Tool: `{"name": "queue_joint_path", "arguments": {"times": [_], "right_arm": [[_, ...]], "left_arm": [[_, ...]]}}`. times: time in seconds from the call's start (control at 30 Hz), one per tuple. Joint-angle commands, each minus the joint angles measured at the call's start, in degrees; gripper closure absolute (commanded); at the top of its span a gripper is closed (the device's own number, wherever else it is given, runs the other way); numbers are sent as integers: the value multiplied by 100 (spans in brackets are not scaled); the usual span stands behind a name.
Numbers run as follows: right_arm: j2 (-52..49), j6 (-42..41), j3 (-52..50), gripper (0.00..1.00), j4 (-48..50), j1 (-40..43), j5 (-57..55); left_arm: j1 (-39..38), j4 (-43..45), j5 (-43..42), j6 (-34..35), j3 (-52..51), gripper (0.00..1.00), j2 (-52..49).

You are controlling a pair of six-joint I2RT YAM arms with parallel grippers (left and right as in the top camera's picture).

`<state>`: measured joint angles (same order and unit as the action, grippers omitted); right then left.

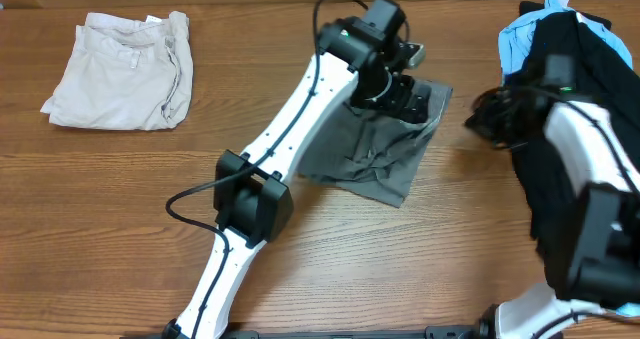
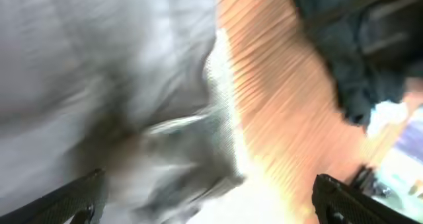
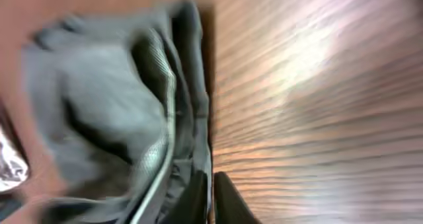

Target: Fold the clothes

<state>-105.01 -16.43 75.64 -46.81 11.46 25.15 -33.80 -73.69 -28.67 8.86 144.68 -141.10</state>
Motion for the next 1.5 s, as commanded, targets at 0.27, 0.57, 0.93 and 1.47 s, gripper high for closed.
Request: {"name": "queue_joint_path", "arguments": {"times": [0.27,0.57,0.93,1.47], "right_arm": [[590,487,341,87,-348,339,-107],[590,487,341,86,-372,498,-192],[590,490,341,85,-501,704,-258],[590,490,341,85,-627,704,-260]], "left_arm": [[120,-374,2459,-763,118,6,-46],[-330,-363,2465,-922,15,70,-411],[-1189,-614,3091,-1401,-107,87,-507],[-918,-492,4256,-1773,-1414,31,-560]]}}
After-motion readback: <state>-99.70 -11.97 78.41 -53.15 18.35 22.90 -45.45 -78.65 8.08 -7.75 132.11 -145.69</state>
